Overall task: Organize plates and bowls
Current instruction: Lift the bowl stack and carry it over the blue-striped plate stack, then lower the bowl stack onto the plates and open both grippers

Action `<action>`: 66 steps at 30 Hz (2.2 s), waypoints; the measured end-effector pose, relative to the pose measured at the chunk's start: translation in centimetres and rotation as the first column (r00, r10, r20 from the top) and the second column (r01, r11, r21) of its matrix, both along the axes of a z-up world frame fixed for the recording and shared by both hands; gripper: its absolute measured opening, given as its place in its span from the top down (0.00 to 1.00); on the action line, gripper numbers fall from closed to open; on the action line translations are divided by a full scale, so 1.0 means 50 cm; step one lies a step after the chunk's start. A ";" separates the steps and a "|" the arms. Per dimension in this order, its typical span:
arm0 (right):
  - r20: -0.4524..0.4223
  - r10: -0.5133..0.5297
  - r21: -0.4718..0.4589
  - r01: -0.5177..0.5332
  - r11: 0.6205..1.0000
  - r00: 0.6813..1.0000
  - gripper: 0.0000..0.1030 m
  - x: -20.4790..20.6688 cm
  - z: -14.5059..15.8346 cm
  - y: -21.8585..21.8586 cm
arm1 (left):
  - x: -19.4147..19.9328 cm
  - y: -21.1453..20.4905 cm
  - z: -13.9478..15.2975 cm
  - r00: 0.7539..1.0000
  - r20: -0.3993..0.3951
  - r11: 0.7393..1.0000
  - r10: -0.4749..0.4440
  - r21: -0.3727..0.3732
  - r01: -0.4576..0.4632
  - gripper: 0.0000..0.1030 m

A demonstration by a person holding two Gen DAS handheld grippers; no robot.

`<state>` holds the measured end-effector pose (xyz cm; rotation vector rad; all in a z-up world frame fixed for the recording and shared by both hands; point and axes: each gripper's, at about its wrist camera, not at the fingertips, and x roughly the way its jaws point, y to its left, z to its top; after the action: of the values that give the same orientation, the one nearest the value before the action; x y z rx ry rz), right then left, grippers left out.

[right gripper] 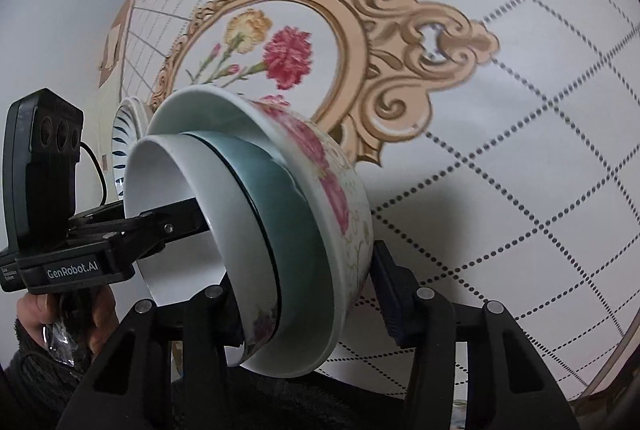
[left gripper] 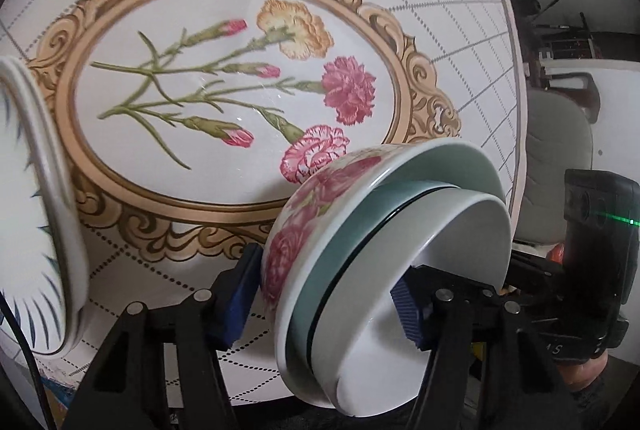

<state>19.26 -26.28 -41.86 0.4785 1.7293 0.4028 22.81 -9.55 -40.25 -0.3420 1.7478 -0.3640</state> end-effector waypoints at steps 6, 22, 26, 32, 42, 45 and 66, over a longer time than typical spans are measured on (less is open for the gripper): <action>0.053 0.055 -0.005 -0.055 0.998 0.997 0.50 0.028 0.058 0.026 | -0.002 0.038 0.048 0.998 0.042 0.999 0.040 -0.009 -0.040 0.43; 0.168 0.229 0.015 -0.234 0.972 0.959 0.52 0.098 0.191 0.219 | -0.020 0.218 0.168 0.961 0.158 0.973 0.229 -0.014 -0.230 0.43; 0.172 0.239 0.026 -0.247 0.969 0.956 0.52 0.103 0.198 0.301 | -0.021 0.289 0.175 0.953 0.165 0.966 0.255 -0.007 -0.258 0.43; 0.158 0.244 0.043 -0.253 0.966 0.957 0.52 0.110 0.177 0.417 | -0.011 0.391 0.159 0.951 0.158 0.962 0.266 0.016 -0.272 0.43; 0.121 0.235 0.040 -0.241 0.970 0.965 0.52 0.122 0.122 0.518 | 0.013 0.485 0.109 0.962 0.121 0.968 0.244 0.033 -0.250 0.43; 0.111 0.228 0.033 -0.233 0.972 0.967 0.52 0.126 0.112 0.529 | 0.021 0.496 0.095 0.966 0.111 0.970 0.234 0.034 -0.239 0.43; 0.046 0.214 -0.010 -0.214 0.977 0.976 0.52 0.123 0.063 0.541 | 0.027 0.516 0.039 0.978 0.044 0.978 0.205 0.039 -0.207 0.43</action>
<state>25.44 0.77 -38.70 0.2773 1.7411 0.5595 24.17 16.24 -38.32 -0.4773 1.6609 -0.1819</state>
